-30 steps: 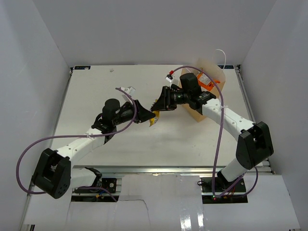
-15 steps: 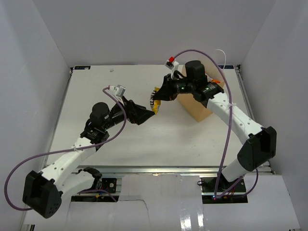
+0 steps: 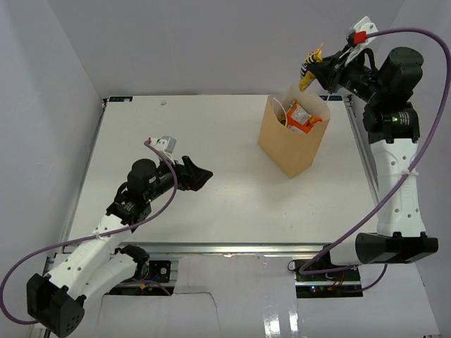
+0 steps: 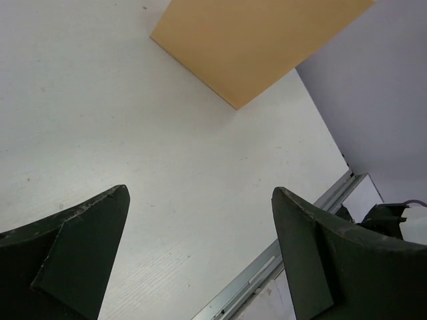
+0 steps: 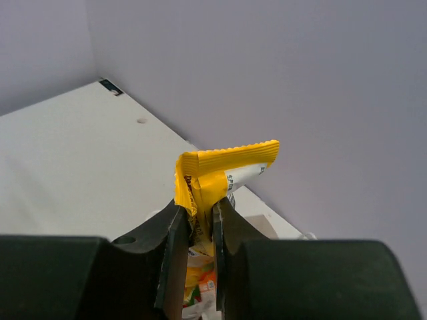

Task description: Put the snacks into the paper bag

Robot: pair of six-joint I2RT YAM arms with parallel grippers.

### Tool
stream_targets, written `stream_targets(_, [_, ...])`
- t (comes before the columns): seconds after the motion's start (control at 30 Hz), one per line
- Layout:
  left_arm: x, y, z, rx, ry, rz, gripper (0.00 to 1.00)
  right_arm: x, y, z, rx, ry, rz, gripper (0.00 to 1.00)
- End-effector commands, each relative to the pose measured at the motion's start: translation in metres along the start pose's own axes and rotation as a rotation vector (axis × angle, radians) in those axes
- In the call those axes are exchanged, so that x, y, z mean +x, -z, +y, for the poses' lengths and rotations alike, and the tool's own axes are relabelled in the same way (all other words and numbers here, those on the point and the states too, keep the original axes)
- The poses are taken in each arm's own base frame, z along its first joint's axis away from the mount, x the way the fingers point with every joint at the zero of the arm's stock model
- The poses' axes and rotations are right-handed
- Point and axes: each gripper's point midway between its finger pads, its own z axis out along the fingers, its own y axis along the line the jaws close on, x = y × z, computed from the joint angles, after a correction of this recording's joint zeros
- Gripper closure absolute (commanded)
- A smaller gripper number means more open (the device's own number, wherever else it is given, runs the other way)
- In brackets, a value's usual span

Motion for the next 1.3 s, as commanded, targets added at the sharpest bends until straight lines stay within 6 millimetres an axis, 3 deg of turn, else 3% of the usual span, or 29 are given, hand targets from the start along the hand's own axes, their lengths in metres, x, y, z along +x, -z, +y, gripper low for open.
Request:
stream_targets(0.0, [0.005,0.007,0.014,-0.076,-0.009,0.001,0.02,0.058,-0.009,-0.039,0.096,-0.001,0.141,0.87])
stream_targets(0.17, [0.004,0.010,0.021,-0.122,-0.011,0.001,0.02,0.120,-0.015,-0.048,0.094,-0.023,0.262,0.84])
stream_targets(0.27, [0.007,0.012,0.024,-0.135,-0.001,0.001,0.02,0.136,-0.017,-0.046,0.077,-0.041,0.295,0.78])
stream_targets(0.37, [0.010,0.014,0.026,-0.141,0.012,-0.005,0.02,0.149,-0.018,-0.040,0.030,-0.060,0.331,0.58])
stream_targets(0.4, [0.009,0.015,0.026,-0.142,0.014,-0.012,0.02,0.150,-0.017,-0.036,0.005,-0.055,0.342,0.41])
stream_targets(0.47, [0.010,0.015,0.027,-0.145,0.021,-0.017,0.02,0.146,-0.015,-0.035,-0.001,-0.044,0.343,0.19])
stream_targets(0.6, [0.007,0.016,0.031,-0.181,0.041,-0.024,0.02,0.131,-0.006,-0.033,0.008,-0.014,0.337,0.03])
stream_targets(0.63, [0.006,0.015,0.032,-0.189,0.041,-0.025,0.02,0.130,-0.002,-0.031,0.015,-0.027,0.349,0.02])
stream_targets(0.7, [0.001,0.015,0.034,-0.214,0.067,-0.036,0.02,0.127,0.007,-0.032,0.060,-0.051,0.368,0.10])
stream_targets(0.83, [-0.002,0.016,0.040,-0.266,0.092,-0.031,0.02,0.143,0.035,-0.030,0.189,-0.153,0.470,0.10])
stream_targets(1.07, [-0.011,0.013,0.036,-0.268,0.075,-0.031,0.02,0.185,0.109,-0.009,0.412,-0.144,0.570,0.10])
stream_targets(1.27, [-0.014,0.006,0.035,-0.265,0.056,-0.011,0.02,0.197,0.134,0.008,0.495,-0.225,0.575,0.10])
